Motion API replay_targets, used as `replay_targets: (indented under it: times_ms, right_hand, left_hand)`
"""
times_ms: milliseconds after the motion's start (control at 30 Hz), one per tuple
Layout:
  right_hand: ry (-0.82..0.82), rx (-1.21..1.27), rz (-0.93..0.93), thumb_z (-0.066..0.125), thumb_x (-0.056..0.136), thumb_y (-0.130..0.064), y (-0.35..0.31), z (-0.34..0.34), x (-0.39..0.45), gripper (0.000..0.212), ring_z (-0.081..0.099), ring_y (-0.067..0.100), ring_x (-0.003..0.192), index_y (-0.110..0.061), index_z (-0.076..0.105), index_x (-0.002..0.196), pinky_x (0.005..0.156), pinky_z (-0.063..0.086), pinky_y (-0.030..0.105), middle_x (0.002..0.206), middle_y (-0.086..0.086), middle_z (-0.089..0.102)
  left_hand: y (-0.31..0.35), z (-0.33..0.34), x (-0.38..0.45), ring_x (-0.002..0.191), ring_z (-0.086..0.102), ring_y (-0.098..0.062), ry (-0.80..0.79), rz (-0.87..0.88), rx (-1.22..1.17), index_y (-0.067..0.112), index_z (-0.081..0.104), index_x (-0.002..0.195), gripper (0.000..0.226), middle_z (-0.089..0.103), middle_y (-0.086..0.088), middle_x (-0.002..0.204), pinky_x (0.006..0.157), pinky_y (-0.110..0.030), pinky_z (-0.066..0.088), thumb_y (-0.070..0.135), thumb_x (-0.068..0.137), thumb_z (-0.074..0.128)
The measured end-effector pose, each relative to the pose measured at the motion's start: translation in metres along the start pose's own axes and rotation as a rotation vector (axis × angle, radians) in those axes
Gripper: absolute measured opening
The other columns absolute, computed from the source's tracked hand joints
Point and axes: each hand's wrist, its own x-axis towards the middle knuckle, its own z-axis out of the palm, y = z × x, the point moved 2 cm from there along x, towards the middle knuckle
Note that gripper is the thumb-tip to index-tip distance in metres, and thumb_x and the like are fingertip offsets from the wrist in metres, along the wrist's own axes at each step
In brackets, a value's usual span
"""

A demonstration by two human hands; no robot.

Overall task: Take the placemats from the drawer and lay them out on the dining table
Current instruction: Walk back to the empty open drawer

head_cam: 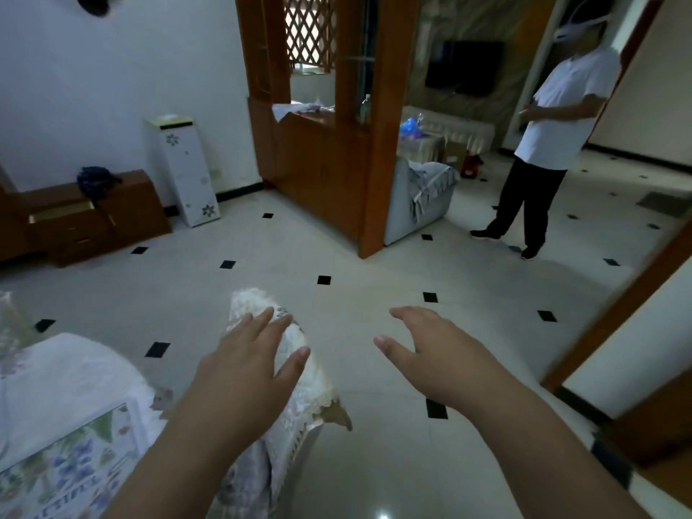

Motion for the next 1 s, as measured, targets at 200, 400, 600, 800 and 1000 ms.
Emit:
replay_targets:
  times_ms: [200, 400, 600, 800, 1000]
  right_hand:
    - [-0.001, -0.040, -0.004, 0.039, 0.096, -0.065, 0.026, -0.021, 0.097, 0.067, 0.036, 0.014, 0.142, -0.033, 0.029, 0.154, 0.111, 0.037, 0.037, 0.159, -0.012, 0.032]
    - [0.010, -0.063, 0.022, 0.040, 0.096, -0.064, 0.055, -0.047, 0.197, 0.066, 0.036, 0.011, 0.142, -0.032, 0.030, 0.154, 0.112, 0.036, 0.034, 0.158, -0.012, 0.034]
    - [0.037, -0.071, 0.041, 0.039, 0.096, -0.065, 0.083, -0.070, 0.287, 0.066, 0.036, 0.009, 0.142, -0.033, 0.031, 0.153, 0.112, 0.035, 0.033, 0.157, -0.014, 0.035]
    - [-0.010, -0.085, -0.063, 0.040, 0.095, -0.066, 0.095, -0.073, 0.425, 0.066, 0.040, 0.011, 0.139, -0.034, 0.031, 0.153, 0.111, 0.038, 0.035, 0.157, -0.012, 0.035]
    - [-0.094, -0.078, -0.300, 0.040, 0.096, -0.064, 0.080, -0.074, 0.568, 0.067, 0.036, 0.014, 0.142, -0.030, 0.032, 0.153, 0.111, 0.036, 0.036, 0.158, -0.008, 0.035]
  left_hand:
    - [0.016, 0.008, 0.105, 0.155, 0.002, -0.008, 0.001, -0.003, -0.016, 0.040, 0.019, 0.158, 0.066, 0.007, 0.017, 0.168, 0.123, -0.044, 0.018, 0.064, 0.098, 0.029]
    - [0.031, 0.009, 0.218, 0.155, 0.002, -0.011, -0.011, -0.023, -0.033, 0.037, 0.018, 0.159, 0.066, 0.008, 0.015, 0.168, 0.122, -0.042, 0.018, 0.063, 0.100, 0.027]
    - [0.050, 0.013, 0.323, 0.155, 0.003, -0.010, -0.021, 0.005, -0.017, 0.037, 0.020, 0.159, 0.066, 0.010, 0.015, 0.168, 0.121, -0.043, 0.021, 0.064, 0.099, 0.025]
    - [0.036, 0.031, 0.419, 0.155, 0.003, -0.011, 0.010, -0.140, -0.003, 0.037, 0.019, 0.159, 0.066, 0.009, 0.014, 0.168, 0.121, -0.043, 0.021, 0.064, 0.099, 0.025]
    - [0.031, 0.028, 0.487, 0.155, 0.005, -0.010, 0.102, -0.350, -0.007, 0.036, 0.022, 0.158, 0.066, 0.012, 0.013, 0.168, 0.123, -0.042, 0.019, 0.063, 0.099, 0.027]
